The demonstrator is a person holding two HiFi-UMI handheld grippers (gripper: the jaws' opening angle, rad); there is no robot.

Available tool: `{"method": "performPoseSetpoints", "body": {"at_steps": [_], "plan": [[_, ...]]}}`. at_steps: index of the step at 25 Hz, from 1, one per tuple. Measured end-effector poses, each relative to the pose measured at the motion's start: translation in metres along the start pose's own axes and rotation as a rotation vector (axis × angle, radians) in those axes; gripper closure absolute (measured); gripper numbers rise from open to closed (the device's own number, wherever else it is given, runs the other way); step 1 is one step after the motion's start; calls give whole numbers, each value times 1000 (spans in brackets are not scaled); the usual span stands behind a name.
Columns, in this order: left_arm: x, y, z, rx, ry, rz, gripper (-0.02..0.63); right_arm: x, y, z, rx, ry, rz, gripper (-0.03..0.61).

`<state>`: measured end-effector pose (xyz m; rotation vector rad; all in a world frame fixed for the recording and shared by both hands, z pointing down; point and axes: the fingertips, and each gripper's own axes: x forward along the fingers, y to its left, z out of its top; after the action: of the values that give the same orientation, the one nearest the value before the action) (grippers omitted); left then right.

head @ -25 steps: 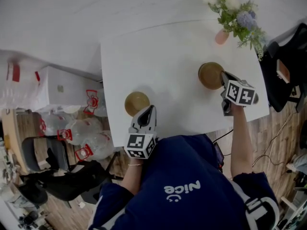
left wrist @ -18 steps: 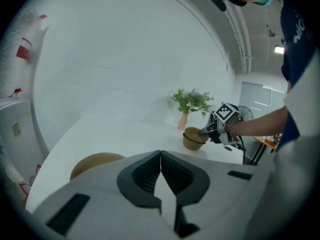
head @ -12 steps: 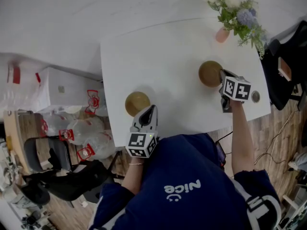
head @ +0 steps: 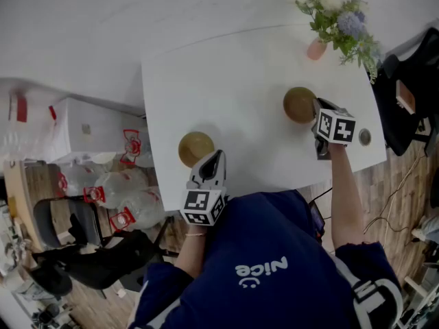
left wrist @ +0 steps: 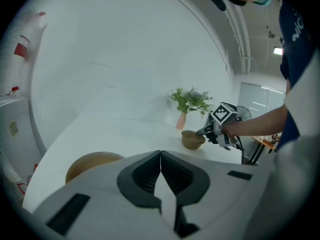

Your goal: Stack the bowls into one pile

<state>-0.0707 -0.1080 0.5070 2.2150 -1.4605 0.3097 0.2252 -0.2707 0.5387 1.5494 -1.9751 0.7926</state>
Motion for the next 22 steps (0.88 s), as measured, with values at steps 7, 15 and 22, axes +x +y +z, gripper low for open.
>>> {"method": "performPoseSetpoints", "body": {"at_steps": [7, 15, 22], "plan": [[-1, 2, 0, -9, -14, -1, 595, -10, 5, 11, -36, -36, -3, 483], [-9, 9, 6, -25, -54, 23, 595, -34, 46, 25, -115, -107, 54, 480], [-23, 29, 9, -36, -85, 94, 595, -46, 108, 24, -173, -147, 161, 480]]}}
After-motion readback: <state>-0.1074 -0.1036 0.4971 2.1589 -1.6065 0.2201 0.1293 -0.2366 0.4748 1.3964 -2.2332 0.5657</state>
